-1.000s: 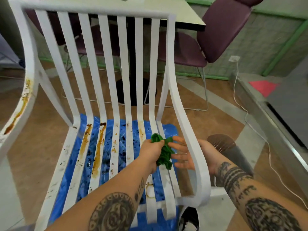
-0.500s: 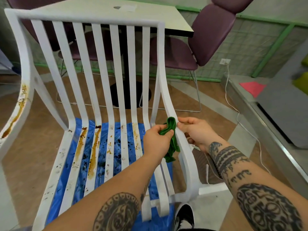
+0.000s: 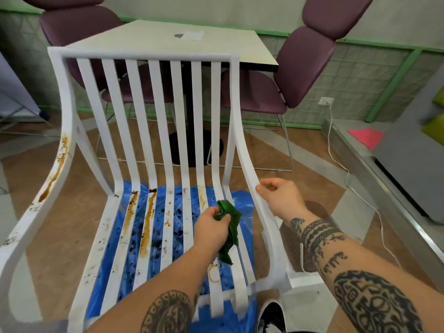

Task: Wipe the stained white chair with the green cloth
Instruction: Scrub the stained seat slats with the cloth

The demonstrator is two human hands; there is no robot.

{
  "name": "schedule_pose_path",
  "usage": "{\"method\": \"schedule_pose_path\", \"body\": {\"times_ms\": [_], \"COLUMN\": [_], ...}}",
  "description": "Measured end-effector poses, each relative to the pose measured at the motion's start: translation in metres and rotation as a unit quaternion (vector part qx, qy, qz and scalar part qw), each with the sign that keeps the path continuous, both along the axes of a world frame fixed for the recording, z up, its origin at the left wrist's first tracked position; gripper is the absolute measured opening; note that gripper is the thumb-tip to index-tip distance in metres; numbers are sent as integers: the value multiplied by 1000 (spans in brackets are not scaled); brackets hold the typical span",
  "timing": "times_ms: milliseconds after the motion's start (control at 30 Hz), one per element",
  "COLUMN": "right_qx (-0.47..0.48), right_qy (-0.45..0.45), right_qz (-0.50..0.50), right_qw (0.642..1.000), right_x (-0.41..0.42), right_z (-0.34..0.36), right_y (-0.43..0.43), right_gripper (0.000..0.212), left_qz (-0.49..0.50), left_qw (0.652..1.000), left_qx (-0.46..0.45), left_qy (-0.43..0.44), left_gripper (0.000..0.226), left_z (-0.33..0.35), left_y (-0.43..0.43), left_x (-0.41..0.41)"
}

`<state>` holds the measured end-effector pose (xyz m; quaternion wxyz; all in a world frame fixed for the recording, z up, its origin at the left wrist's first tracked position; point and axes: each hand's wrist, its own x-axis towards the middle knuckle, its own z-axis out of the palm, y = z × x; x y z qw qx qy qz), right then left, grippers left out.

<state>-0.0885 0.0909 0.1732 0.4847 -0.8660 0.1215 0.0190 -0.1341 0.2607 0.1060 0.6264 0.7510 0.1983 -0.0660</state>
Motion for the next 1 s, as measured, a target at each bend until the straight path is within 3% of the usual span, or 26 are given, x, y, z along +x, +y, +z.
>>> {"method": "schedule_pose_path", "body": {"times_ms": [100, 200, 300, 400, 567, 667, 867, 1000], "right_qx": [-95, -120, 15, 155, 175, 194, 384, 485], "right_qy": [-89, -137, -72, -50, -70, -61, -17, 56], "right_qz": [16, 93, 115, 87, 40, 44, 27, -13], "right_qw": [991, 979, 991, 983, 981, 978, 923, 872], "right_x": [-25, -53, -79, -103, -132, -146, -163, -169], "right_z": [5, 13, 21, 33, 57, 75, 108, 124], "right_y": [22, 54, 81, 96, 111, 118, 114, 108], "right_gripper": [31, 28, 35, 38, 15, 22, 28, 40], "left_qz": [21, 48, 24, -28, -28, -2, 90, 73], "left_qw": [999, 991, 982, 981, 975, 970, 957, 955], "left_qx": [-50, -125, -183, -183, -208, -226, -249, -268], "left_qy": [3, -14, -40, -60, -75, -90, -115, -106], "left_gripper": [22, 30, 39, 45, 29, 18, 38, 39], "left_z": [14, 37, 67, 94, 128, 142, 163, 181], "left_y": [18, 33, 44, 56, 79, 92, 118, 132], "left_x": [-6, -15, -29, -47, -83, -102, -118, -126]}}
